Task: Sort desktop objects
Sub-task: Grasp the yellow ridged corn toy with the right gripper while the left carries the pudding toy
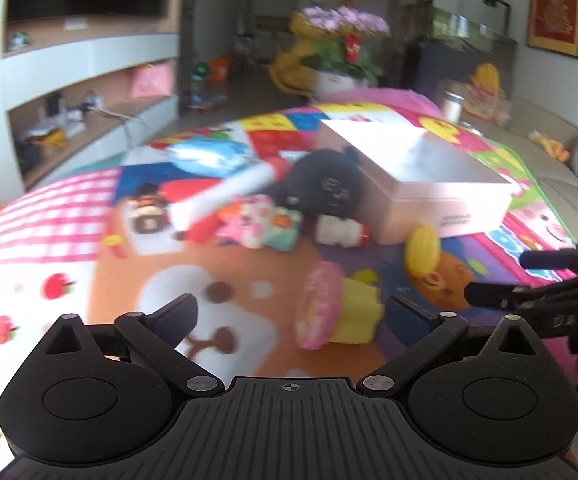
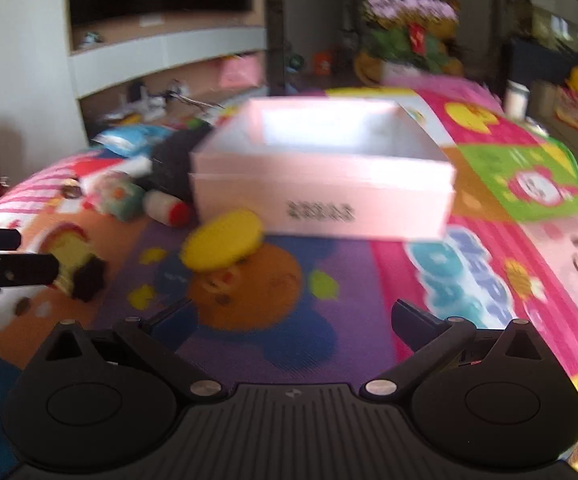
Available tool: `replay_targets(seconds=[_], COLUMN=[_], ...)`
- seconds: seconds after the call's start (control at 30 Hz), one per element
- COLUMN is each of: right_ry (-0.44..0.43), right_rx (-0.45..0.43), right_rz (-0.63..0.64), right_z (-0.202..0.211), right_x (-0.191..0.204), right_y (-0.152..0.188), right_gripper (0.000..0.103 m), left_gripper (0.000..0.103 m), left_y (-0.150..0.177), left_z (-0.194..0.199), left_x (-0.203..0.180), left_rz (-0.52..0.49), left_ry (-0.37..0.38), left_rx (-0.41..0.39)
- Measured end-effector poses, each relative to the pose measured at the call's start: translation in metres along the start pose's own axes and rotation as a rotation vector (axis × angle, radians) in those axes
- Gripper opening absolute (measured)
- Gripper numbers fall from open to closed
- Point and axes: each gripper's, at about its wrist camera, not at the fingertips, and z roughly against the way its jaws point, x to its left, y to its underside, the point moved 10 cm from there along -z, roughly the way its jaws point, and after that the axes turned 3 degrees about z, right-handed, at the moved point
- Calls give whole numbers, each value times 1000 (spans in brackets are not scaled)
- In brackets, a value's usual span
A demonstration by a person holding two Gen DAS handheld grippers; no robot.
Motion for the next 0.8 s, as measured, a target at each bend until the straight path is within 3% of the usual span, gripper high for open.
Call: replay_targets(seconds=[0.13, 0.3, 0.37, 0.4, 0.53, 0.8], right_ry=[-127, -233, -275, -294, -358, -267], right_rx=[-29, -34, -2, 18, 65, 69], right_rz=[98, 173, 146, 118, -26, -165], right_z=[-2, -6, -14, -18, -19, 3], right_x=[52, 111, 122, 123, 106, 31], right_y=[-31, -52, -52, -52, -48, -25], right_gripper=[68, 57, 39, 35, 24, 24], left_gripper=[103, 103, 103, 103, 103, 103], left_y=[2, 1, 0, -1, 2, 7], left_z=[14, 29, 33, 33, 32, 18], left_x=[38, 84, 89, 88, 69, -6], left_rz=[110, 221, 229, 226, 194, 63], left_ry=[-79, -142, -140, -129, -58, 139], left_rx=[-25, -59, -69, -71, -63, -25])
